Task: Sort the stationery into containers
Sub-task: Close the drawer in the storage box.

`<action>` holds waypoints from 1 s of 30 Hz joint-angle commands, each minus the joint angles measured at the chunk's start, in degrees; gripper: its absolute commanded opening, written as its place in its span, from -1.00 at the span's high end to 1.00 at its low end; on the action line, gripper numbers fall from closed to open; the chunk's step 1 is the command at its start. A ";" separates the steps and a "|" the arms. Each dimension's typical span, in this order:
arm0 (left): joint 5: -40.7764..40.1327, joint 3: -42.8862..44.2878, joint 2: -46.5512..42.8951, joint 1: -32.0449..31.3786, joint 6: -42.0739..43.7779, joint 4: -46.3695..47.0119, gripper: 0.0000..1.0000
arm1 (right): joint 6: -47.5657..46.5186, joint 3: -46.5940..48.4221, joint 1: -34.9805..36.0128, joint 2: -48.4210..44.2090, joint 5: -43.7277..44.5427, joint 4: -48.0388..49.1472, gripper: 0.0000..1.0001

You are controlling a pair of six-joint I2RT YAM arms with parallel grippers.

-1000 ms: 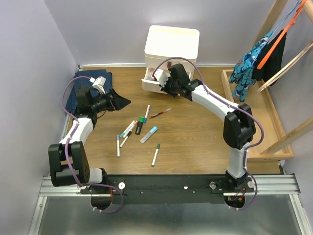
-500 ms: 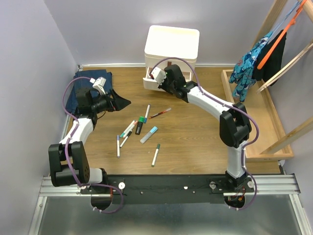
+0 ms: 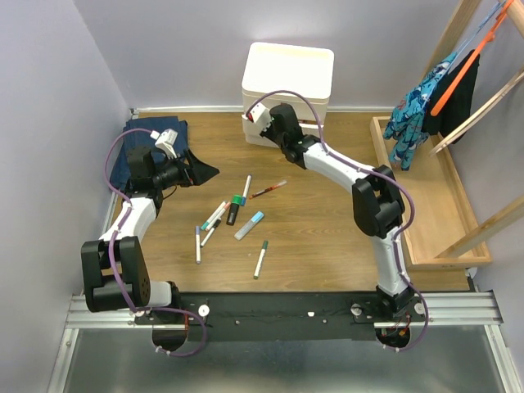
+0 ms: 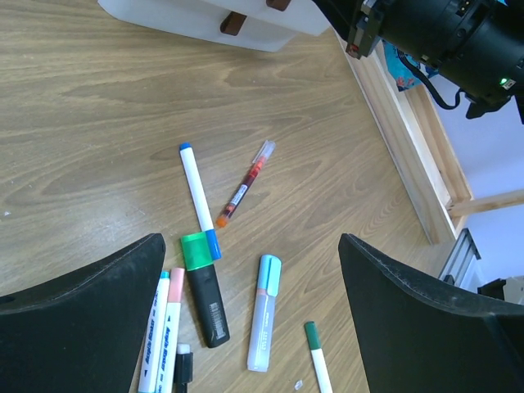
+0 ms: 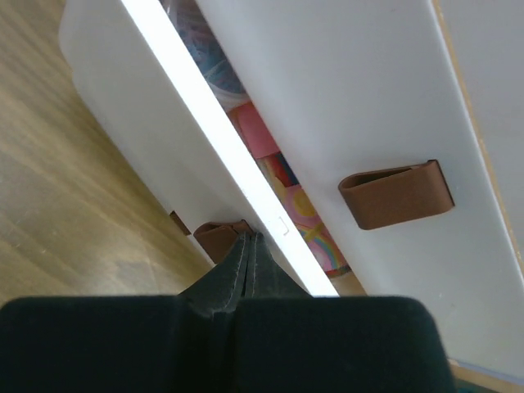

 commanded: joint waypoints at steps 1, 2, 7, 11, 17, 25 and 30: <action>-0.93 0.15 0.40 -0.06 0.96 -0.07 -0.92 | -1.13 1.87 -0.46 2.64 6.40 8.64 0.99; -0.92 0.24 0.58 0.03 0.96 -0.07 -0.92 | -1.39 1.96 -0.46 3.08 6.50 9.08 0.99; -1.19 0.33 0.75 0.11 1.05 -0.07 -0.92 | -1.75 2.40 -0.46 3.61 7.02 10.14 0.99; -1.19 0.33 0.84 0.20 1.14 0.01 -0.92 | -1.13 2.31 -0.46 3.79 7.90 11.10 0.99; -1.45 0.42 1.10 0.29 1.14 -0.07 -0.92 | -0.87 2.57 -0.55 4.66 8.61 11.72 0.99; -1.71 0.59 1.28 0.29 1.14 0.01 -0.93 | 0.71 1.70 -0.55 3.70 8.34 11.45 0.99; -1.54 0.77 1.72 0.11 0.79 0.37 -0.93 | -0.69 0.64 -0.55 4.22 10.01 14.09 0.99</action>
